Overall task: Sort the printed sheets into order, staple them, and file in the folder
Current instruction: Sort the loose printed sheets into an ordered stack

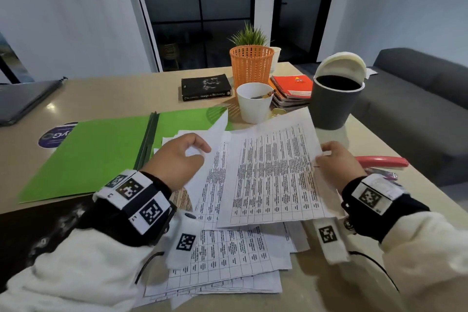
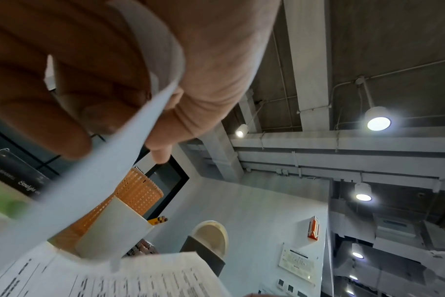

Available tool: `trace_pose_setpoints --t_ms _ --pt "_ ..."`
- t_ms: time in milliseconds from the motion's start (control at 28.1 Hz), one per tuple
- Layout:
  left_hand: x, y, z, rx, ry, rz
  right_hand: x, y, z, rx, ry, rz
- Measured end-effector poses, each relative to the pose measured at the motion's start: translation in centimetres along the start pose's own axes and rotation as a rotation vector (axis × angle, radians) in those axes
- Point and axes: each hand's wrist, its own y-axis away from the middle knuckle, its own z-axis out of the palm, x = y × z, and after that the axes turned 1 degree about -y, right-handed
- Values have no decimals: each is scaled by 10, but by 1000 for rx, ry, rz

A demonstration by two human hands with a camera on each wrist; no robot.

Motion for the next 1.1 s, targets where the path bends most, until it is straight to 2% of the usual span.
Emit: trace_pose_setpoints --t_ms 178,249,356,499,748,855,1104 --pt "1 1 -7 31 13 28 1 5 1 -35 30 18" --pt "4 1 -2 3 18 39 -4 7 8 -75 -43 27" --pt "7 3 11 -72 1 26 -15 12 27 -209 -173 36" --pt "3 4 28 -163 -40 8 -30 17 49 -365 -156 9" --pt "-1 11 47 -237 -119 18 -37 27 77 -476 -163 25" --pt "-3 8 55 -256 -143 -5 -42 33 79 -526 -207 36" --pt "4 5 69 -273 -258 -67 -44 46 59 -752 -311 11"
